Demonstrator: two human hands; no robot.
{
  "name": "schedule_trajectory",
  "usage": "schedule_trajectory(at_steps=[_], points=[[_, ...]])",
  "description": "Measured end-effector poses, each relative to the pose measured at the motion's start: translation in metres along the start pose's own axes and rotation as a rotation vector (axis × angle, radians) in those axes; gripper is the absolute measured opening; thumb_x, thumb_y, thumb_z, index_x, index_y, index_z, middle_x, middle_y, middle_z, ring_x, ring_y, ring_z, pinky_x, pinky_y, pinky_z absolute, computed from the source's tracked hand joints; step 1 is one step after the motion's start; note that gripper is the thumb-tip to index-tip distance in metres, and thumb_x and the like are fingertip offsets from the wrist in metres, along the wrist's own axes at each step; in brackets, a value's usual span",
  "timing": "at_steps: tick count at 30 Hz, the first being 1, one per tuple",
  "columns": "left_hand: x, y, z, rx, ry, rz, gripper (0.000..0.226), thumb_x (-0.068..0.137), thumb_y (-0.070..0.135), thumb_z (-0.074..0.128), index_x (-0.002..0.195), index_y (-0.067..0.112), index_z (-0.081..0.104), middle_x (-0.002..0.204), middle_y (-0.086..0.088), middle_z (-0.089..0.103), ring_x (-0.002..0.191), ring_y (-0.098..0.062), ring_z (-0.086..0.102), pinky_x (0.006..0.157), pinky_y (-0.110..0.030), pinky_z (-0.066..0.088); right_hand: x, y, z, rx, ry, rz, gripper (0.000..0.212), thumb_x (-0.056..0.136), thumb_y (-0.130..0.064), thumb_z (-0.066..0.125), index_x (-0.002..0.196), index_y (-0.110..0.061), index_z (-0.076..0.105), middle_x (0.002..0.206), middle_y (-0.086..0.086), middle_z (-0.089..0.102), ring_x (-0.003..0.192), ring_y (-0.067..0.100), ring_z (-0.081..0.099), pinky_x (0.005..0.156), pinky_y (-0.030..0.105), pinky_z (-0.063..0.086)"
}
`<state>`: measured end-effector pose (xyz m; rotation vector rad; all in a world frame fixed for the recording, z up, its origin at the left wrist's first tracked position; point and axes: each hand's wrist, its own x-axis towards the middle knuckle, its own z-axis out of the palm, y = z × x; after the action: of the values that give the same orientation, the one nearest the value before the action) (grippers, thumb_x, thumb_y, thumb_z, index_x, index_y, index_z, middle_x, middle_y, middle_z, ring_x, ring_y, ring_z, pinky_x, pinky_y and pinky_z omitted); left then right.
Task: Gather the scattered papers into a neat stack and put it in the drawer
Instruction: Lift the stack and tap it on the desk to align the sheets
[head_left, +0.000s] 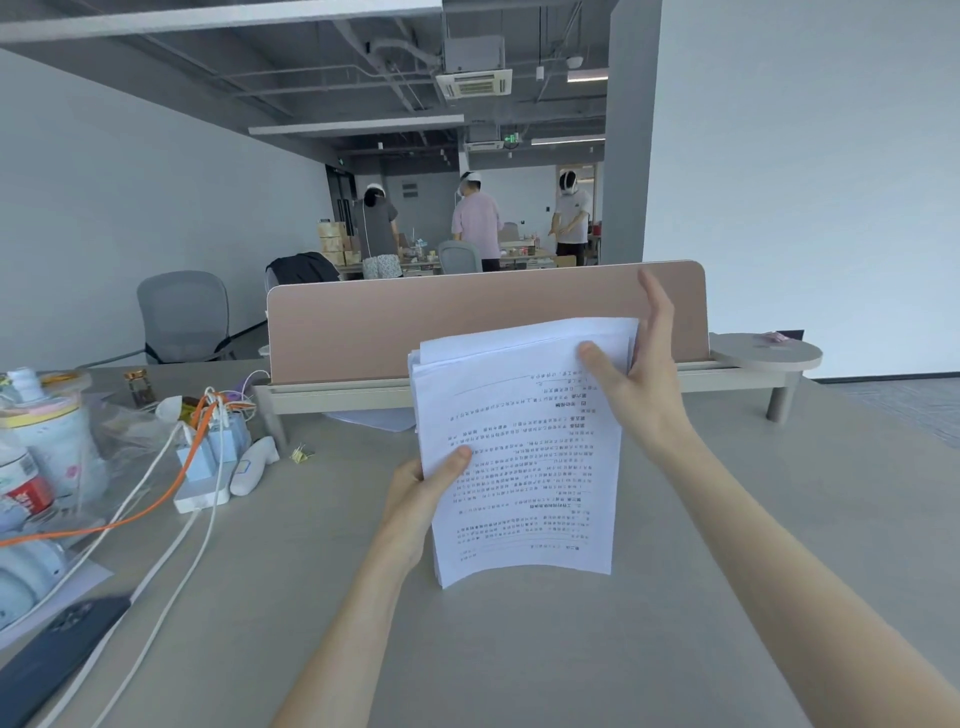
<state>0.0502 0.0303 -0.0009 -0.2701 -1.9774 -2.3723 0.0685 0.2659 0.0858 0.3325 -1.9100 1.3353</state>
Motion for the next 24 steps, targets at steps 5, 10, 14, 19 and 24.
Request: schedule_trajectory(at_steps=[5, 10, 14, 19, 24], points=[[0.002, 0.000, 0.004, -0.007, 0.022, -0.001, 0.012, 0.088, 0.022, 0.072, 0.095, 0.012, 0.076, 0.095, -0.004, 0.081, 0.088, -0.021, 0.077, 0.078, -0.036, 0.060, 0.019, -0.006, -0.003, -0.390, -0.105, -0.219, 0.038, 0.093, -0.015, 0.065, 0.130, -0.025, 0.066, 0.122, 0.008, 0.056, 0.114, 0.020, 0.056, 0.100, 0.031, 0.043], [0.003, -0.003, 0.005, 0.010, 0.029, -0.001, 0.013, 0.088, 0.025, 0.073, 0.096, 0.015, 0.076, 0.094, -0.001, 0.081, 0.087, -0.019, 0.078, 0.078, -0.035, 0.059, 0.016, 0.006, -0.002, -0.426, -0.116, -0.264, 0.029, 0.093, -0.012, 0.067, 0.120, -0.021, 0.075, 0.127, 0.011, 0.055, 0.105, 0.011, 0.055, 0.094, 0.024, 0.040], [0.002, -0.008, 0.005, 0.018, 0.022, -0.015, 0.013, 0.086, 0.026, 0.076, 0.097, 0.019, 0.076, 0.097, 0.000, 0.081, 0.091, -0.019, 0.077, 0.082, -0.038, 0.059, 0.008, 0.005, 0.000, -0.313, -0.077, -0.113, 0.048, 0.092, -0.018, 0.069, 0.138, -0.028, 0.060, 0.128, -0.002, 0.051, 0.111, -0.002, 0.046, 0.102, 0.016, 0.038], [0.003, -0.017, 0.006, 0.015, 0.039, -0.041, 0.013, 0.085, 0.028, 0.077, 0.096, 0.021, 0.077, 0.094, 0.003, 0.081, 0.089, -0.017, 0.077, 0.081, -0.037, 0.059, -0.035, 0.025, 0.009, 0.247, -0.031, 0.387, 0.053, 0.094, -0.029, 0.069, 0.138, -0.027, 0.039, 0.125, -0.009, 0.064, 0.104, -0.003, 0.068, 0.092, 0.030, 0.053], [0.007, -0.023, 0.006, 0.068, 0.046, -0.063, 0.018, 0.081, 0.038, 0.079, 0.095, 0.026, 0.078, 0.095, 0.005, 0.081, 0.090, -0.015, 0.077, 0.086, -0.042, 0.059, -0.076, 0.066, 0.026, 0.314, -0.103, 0.527, 0.032, 0.095, -0.033, 0.067, 0.126, -0.029, 0.062, 0.120, -0.010, 0.075, 0.111, 0.010, 0.071, 0.091, 0.034, 0.054]])
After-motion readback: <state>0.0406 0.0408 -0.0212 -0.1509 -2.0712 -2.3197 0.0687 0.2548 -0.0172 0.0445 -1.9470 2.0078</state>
